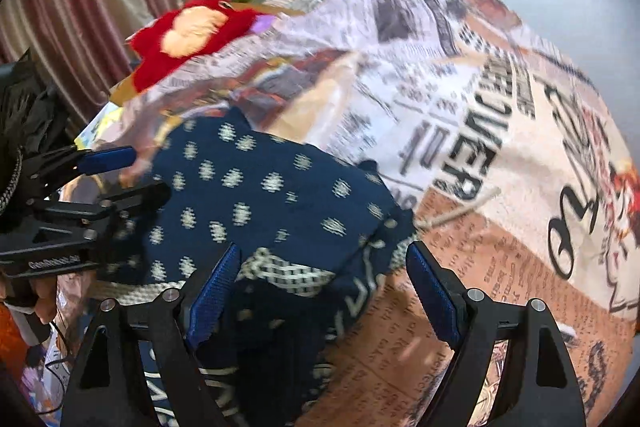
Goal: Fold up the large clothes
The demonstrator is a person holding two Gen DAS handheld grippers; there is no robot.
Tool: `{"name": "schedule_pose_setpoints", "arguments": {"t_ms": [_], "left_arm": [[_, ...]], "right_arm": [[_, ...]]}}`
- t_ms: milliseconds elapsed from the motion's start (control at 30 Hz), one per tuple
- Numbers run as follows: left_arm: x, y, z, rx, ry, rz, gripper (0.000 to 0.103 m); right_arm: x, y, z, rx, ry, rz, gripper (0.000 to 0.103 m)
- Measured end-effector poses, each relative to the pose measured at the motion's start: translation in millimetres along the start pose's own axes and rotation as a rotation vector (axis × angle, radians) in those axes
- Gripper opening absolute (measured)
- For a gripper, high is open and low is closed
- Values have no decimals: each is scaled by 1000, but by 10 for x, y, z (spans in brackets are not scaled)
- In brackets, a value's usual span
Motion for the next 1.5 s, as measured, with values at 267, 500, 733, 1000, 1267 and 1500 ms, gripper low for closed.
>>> {"name": "schedule_pose_setpoints", "arguments": {"t_ms": [267, 500, 733, 1000, 1267, 1500], "left_arm": [[-409, 48, 44, -4, -59, -55, 84], [-1336, 94, -143, 24, -35, -226, 84], [-2437, 246, -383, 43, 32, -436, 84], [-3518, 650, -604, 56, 97, -657, 84], [-4061, 1163, -674, 36, 96, -809, 84], [-4078, 1461, -726, 41, 82, -809, 93]], "right_arm": [[-418, 163, -217, 109, 49, -37, 84], [-1312, 215, -52, 144, 42, -231, 84], [-2322, 302, 351, 97, 104, -459, 84], [-3395, 646, 937, 35, 198, -727, 84], [-3866, 1078, 1437, 21, 268, -851, 88], [-3950, 1361, 1713, 31, 341, -875, 96]]}}
Point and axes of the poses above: each gripper's, at about its wrist camera, not at the fingertips, and x roughly the way its jaws point, z to its left, y to its underside, the point moved 1 cm from there along x, roughly the way its jaws point, and after that the axes turned 11 degrees about -x, right-handed, at the moved point
